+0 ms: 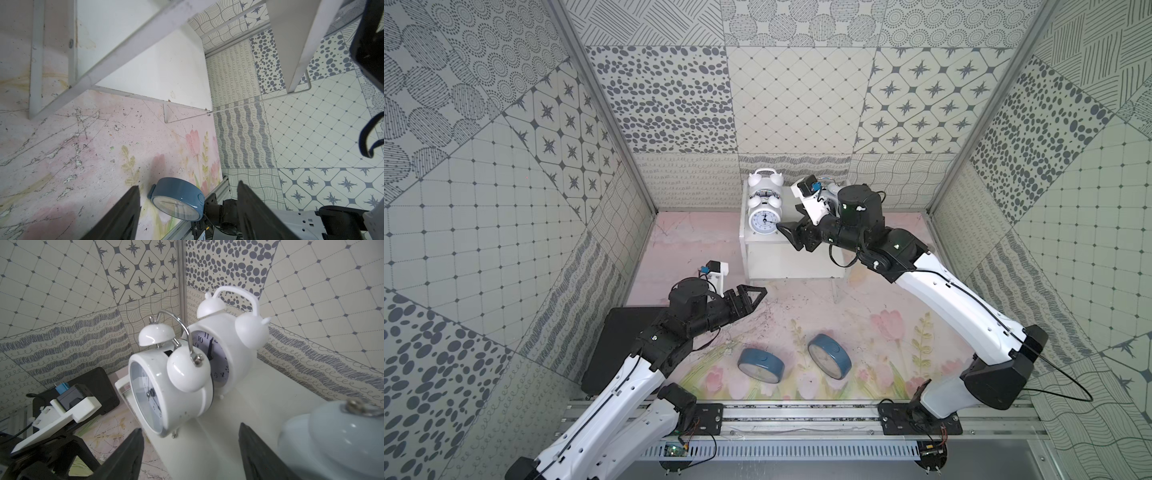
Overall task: Place the alarm clocks on the shelf by style
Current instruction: Place the alarm on the shelf, then pick up the alarm from the center of the board.
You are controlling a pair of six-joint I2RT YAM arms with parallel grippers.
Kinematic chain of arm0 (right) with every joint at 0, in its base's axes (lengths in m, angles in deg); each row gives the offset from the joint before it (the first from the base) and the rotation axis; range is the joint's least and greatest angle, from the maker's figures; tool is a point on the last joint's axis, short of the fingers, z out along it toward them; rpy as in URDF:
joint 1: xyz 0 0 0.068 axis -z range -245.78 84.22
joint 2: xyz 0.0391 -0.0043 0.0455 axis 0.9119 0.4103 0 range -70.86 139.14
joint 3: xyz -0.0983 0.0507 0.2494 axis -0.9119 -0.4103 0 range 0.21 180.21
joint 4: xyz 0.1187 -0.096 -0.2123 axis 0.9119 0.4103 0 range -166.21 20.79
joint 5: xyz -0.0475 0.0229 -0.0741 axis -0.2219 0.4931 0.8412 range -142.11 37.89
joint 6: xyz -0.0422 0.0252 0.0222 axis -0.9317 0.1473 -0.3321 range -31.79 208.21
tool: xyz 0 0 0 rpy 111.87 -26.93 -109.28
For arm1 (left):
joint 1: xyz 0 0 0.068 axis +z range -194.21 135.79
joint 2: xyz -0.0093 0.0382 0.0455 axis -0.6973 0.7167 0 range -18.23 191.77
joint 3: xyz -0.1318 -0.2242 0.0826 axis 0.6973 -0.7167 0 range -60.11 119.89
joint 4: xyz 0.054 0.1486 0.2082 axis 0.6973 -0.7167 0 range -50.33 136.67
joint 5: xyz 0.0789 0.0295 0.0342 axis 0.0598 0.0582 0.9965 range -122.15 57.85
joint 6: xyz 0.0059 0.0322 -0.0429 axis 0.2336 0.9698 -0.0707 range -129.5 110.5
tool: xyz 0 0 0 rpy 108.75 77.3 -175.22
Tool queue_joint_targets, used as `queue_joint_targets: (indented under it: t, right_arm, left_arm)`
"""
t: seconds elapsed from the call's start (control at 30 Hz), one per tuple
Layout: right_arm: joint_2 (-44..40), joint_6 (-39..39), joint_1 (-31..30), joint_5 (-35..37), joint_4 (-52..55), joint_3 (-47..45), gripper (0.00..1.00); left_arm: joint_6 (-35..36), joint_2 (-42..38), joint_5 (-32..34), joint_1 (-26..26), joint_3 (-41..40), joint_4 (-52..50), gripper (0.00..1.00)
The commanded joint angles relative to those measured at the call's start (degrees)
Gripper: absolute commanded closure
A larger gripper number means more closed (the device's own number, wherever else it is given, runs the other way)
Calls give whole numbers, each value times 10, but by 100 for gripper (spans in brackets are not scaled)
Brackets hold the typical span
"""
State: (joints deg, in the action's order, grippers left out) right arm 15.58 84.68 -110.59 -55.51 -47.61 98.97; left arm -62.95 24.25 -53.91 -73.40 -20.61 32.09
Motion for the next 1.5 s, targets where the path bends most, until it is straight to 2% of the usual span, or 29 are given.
queue_joint_targets:
  t: [0.0,0.2,0.37,0.53,0.63,0.77,0.9,1.03,1.3,1.4,1.47]
  right_arm:
    - [-52,12,-29,76,13,4,25]
    - [-146,64,-124,150,55,-69,27]
    - [-204,142,-210,177,73,-178,27]
    - [-250,248,-285,209,25,-339,30]
    - [-256,314,-314,221,-8,-419,32]
    - [-239,352,-340,228,-49,-484,31]
    - [-196,357,-353,223,-65,-493,31]
    - [-170,350,-366,251,-67,-487,31]
    - [-178,359,-391,278,-29,-464,27]
    - [-195,360,-393,231,-66,-494,22]
    - [-176,356,-394,202,-75,-494,22]
  left_arm:
    - [13,1,45,4,20,-34,22]
    - [20,-9,114,4,63,-134,21]
    - [-23,-10,177,4,71,-213,21]
    - [-64,-27,135,4,22,-171,22]
    - [-76,-42,147,4,-1,-168,20]
    - [-71,-51,160,4,-23,-159,20]
    - [-64,-51,156,4,-38,-152,20]
    - [-48,-58,155,4,-63,-128,21]
    - [-106,-65,166,4,-80,-131,21]
    - [-111,-67,151,3,-70,-135,22]
    - [-113,-73,144,4,-67,-143,22]
